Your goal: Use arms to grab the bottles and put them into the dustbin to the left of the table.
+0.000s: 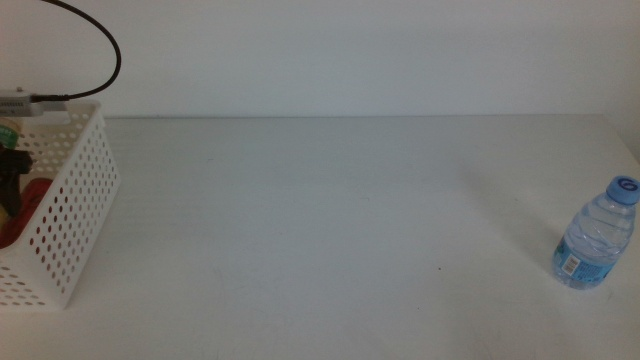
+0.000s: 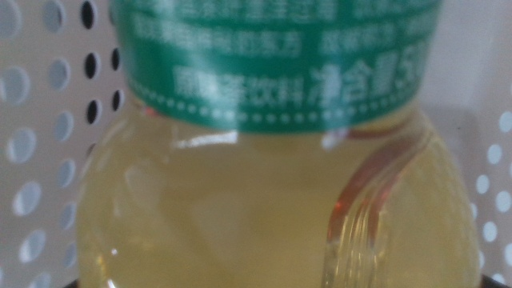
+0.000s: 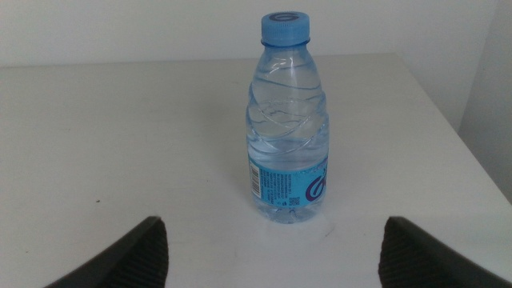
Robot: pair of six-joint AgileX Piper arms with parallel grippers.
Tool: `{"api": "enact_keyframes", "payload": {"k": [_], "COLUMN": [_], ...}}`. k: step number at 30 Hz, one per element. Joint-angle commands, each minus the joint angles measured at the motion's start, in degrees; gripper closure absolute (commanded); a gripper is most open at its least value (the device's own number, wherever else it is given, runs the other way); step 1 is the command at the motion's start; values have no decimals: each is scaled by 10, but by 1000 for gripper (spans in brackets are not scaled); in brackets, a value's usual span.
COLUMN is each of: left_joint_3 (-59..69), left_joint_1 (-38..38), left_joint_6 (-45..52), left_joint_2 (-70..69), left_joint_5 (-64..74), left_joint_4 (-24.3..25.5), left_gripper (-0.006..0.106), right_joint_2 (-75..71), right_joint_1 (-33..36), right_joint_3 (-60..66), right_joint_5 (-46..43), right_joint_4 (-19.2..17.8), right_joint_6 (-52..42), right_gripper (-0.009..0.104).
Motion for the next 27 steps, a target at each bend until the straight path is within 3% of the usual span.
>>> {"api": "enact_keyframes", "payload": {"k": [1,10,17,27], "left_joint_3": [-24,-38,-59,-51], "left_joint_1": [-1,-2,-15,-95], "left_joint_6": [-4,1,-39,-68], "left_joint_2": [-31,-24,-52,-146], "left_joint_5": [6,31,47,46], "left_joint_4": [-14,-19,-40,-45], "left_gripper": [73,11,10,10], "right_joint_2": [-15,-15,-15,-15], "right_joint_1": [-4,-4,-4,-4], "right_joint_3": [-4,-4,-4,-4], "right_joint_5": [-44,-44,-44,-44], "right_joint_4": [-3,-3,-3,-3], "right_joint_6": [-5,-5,-5,-5], "right_gripper": [20,20,20,20]}}
